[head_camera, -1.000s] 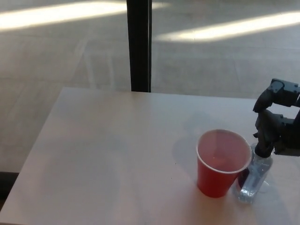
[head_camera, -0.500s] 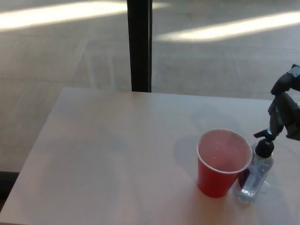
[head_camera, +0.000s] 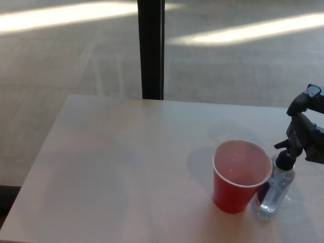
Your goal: The robot uses its right hand fist to press the hand soap kept in the middle of the table to get liquid hand soap out
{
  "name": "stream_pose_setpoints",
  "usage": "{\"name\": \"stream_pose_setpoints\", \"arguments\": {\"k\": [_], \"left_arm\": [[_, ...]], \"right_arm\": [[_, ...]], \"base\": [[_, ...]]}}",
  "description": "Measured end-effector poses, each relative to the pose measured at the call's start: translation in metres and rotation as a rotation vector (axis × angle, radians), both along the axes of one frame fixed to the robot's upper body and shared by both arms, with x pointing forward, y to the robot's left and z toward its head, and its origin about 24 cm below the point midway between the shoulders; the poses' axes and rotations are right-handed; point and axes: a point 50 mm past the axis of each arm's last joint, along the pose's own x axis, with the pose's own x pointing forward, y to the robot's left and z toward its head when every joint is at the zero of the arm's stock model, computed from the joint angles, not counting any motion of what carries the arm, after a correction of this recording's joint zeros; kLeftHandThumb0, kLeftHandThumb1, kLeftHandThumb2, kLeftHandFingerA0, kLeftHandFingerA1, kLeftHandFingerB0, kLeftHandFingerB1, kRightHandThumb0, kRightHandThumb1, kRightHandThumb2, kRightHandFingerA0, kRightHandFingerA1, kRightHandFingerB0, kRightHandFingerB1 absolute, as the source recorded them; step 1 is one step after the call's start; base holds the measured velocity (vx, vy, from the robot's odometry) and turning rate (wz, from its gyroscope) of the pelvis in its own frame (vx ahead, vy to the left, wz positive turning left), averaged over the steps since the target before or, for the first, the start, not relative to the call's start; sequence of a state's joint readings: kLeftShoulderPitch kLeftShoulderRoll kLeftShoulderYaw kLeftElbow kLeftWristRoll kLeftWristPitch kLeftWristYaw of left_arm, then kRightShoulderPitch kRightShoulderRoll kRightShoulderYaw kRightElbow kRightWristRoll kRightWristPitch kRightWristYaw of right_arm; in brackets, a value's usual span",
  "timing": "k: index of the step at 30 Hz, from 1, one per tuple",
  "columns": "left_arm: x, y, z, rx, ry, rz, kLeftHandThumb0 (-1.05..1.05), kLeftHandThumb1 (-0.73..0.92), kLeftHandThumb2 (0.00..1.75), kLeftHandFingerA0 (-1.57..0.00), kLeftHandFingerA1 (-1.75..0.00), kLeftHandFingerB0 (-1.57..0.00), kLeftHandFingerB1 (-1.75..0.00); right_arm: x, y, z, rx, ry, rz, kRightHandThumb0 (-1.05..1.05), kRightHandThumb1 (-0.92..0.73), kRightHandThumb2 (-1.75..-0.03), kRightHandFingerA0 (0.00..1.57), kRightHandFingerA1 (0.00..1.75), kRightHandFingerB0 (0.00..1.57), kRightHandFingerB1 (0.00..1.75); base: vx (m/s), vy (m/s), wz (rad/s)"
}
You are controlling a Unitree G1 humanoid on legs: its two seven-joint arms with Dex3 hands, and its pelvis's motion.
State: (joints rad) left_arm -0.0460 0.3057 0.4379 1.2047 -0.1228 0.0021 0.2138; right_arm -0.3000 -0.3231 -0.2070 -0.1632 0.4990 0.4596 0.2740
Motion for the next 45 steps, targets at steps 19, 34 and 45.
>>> {"name": "stream_pose_setpoints", "arguments": {"k": [19,34,45], "left_arm": [[-0.001,0.0,-0.001,-0.001,0.007,-0.005,-0.41,0.88,1.16,-0.55,-1.21,-0.32,-0.97],[0.002,0.0,0.001,0.011,-0.006,-0.021,-0.41,0.89,1.17,-0.54,-1.25,-0.2,-0.89],[0.007,0.001,0.004,0.022,-0.025,-0.022,-0.41,0.91,1.22,-0.56,-1.27,-0.28,-0.97]], "right_arm": [[-0.007,0.014,-0.014,-0.055,-0.044,0.043,-0.19,-0.57,-1.18,1.01,1.75,0.81,1.42],[-0.007,0.012,-0.01,-0.111,-0.076,0.03,-0.19,-0.57,-1.2,1.0,1.75,0.76,1.51],[-0.007,0.01,-0.016,-0.104,-0.073,0.027,-0.17,-0.57,-1.2,0.99,1.75,0.78,1.46]], "base": [[0.0,0.0,0.0],[0.0,0.0,0.0],[0.0,0.0,0.0]]}}
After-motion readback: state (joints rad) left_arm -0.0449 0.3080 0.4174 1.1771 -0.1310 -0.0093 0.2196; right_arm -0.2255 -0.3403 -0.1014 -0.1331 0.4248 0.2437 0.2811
